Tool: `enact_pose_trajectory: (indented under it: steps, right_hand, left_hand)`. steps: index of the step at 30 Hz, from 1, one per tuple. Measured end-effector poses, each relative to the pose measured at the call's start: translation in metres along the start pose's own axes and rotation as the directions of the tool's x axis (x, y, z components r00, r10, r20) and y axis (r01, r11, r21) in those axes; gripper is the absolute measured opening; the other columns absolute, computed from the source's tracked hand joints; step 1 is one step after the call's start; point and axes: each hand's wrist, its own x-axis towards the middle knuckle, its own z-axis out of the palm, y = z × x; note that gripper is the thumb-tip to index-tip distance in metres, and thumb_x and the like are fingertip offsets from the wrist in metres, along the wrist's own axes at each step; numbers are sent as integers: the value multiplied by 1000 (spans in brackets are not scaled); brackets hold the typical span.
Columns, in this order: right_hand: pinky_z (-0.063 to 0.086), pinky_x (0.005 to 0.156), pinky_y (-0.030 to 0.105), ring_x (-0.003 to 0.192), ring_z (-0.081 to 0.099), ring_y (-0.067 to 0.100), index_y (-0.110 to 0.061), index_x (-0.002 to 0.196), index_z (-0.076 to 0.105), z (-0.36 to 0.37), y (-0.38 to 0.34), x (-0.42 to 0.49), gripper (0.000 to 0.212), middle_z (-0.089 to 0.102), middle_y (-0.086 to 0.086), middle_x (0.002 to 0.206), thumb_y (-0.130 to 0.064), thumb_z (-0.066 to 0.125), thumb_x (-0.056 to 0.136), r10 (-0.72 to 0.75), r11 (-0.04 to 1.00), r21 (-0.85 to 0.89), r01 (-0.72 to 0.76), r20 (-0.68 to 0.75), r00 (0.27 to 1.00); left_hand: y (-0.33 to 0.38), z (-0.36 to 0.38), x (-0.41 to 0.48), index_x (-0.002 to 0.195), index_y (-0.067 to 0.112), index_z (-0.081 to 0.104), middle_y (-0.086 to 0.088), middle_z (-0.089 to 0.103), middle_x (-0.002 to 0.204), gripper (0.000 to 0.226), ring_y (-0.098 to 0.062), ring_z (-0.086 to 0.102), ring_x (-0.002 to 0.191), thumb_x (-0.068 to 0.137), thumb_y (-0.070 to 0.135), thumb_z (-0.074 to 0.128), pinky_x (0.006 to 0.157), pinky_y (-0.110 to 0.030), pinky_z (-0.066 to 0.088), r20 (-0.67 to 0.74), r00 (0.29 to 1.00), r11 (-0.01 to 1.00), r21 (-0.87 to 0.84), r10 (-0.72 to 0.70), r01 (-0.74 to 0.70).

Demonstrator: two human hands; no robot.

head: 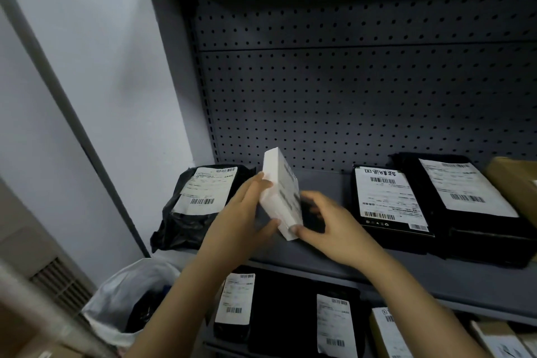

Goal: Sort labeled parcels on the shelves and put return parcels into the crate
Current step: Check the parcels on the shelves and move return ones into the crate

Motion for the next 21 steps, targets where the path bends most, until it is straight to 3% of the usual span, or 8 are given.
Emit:
enact_pose_trajectory:
  steps: [3, 6, 8, 12, 16, 21]
  right_hand:
    - [39, 94, 21, 119, 51, 9, -31, 146, 33, 5, -1, 3, 69, 48, -14, 135, -43, 67, 86, 58, 998, -44, -54, 98, 994]
    - [43, 97, 22, 114, 57, 8, -31, 139, 44, 9, -2, 6, 62, 55, -12, 133, -36, 72, 84, 92, 994, 57, -94, 43, 995]
    - [45, 96, 20, 107, 60, 7, -32, 132, 51, 8, 0, 5, 57, 60, -10, 128, -33, 75, 81, 113, 988, 108, -111, -16, 993]
    - [30, 88, 1, 107, 50, 1, -26, 133, 54, 1, 3, -7, 53, 53, -13, 124, -27, 74, 84, 56, 998, -23, -58, -79, 995]
    - [28, 102, 12, 125, 46, 10, -22, 131, 56, 2, 9, -13, 51, 51, -5, 133, -25, 74, 83, 54, 993, -97, -61, -72, 996]
    - [22, 86, -7, 111, 46, 0, -23, 128, 59, 0, 10, -14, 44, 52, -9, 124, -29, 71, 86, 70, 996, -38, -75, -112, 991]
  left_hand:
    - [-8, -4, -4, 125, 26, 41, 15, 47, 142, 56, -8, 53, 120, 80, 27, 74, 91, -32, 50, 18, 997, 996, -31, -80, 81]
    - [-14, 1, -9, 120, 31, 38, 15, 50, 138, 55, -11, 56, 118, 78, 32, 74, 91, -40, 52, 52, 991, 991, -49, -125, 128]
    - [-15, 8, -12, 118, 33, 38, 19, 50, 136, 57, -9, 56, 119, 76, 36, 75, 92, -40, 52, 60, 987, 985, -82, -149, 153]
    - [-13, 22, -18, 117, 30, 41, 20, 55, 129, 56, 1, 53, 120, 75, 39, 78, 95, -33, 50, 95, 980, 972, -146, -172, 185]
    - [-12, 31, -19, 105, 25, 43, 13, 62, 112, 46, -10, 62, 100, 78, 48, 71, 79, -35, 52, 149, 972, 978, -71, -184, 196]
    - [-9, 30, -13, 100, 21, 43, 8, 64, 106, 43, -12, 62, 91, 80, 47, 71, 76, -37, 51, 131, 971, 977, -54, -199, 207]
